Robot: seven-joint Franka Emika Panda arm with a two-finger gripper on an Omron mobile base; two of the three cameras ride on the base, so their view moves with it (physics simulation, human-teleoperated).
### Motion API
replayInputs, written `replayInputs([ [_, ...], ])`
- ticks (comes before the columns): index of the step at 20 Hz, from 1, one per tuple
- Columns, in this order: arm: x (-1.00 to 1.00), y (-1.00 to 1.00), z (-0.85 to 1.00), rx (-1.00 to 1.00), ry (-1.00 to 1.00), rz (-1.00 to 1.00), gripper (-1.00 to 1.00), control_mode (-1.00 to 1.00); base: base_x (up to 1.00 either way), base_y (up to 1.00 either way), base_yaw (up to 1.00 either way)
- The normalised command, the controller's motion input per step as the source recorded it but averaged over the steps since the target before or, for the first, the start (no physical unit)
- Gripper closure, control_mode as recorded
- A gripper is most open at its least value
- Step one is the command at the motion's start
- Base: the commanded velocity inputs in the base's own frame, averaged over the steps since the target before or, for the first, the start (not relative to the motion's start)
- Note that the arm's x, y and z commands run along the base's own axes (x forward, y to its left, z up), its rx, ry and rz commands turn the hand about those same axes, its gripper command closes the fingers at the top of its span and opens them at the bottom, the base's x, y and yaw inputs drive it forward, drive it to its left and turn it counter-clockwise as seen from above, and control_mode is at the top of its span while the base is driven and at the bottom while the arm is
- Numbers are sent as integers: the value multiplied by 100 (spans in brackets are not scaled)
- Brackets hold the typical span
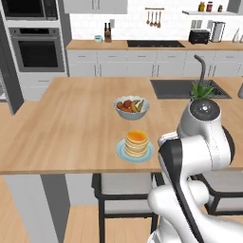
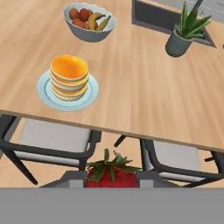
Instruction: Take the strawberry from the fridge and place it on top of the pancake, located on the dining counter.
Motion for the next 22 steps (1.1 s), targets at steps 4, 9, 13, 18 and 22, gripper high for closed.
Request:
replayInputs([
  [4, 75, -9, 0, 7, 10, 15, 100, -100, 25, 0, 6],
  [9, 100, -3, 0, 6, 25, 14, 100, -100, 0, 0, 0],
  [13, 96, 1, -1, 0, 27, 5, 100, -100, 0, 0, 0],
  [18, 89, 10, -20, 0, 28, 3, 100, -100, 0, 0, 0],
  [22, 85, 10, -13, 0, 28, 2, 100, -100, 0, 0, 0],
])
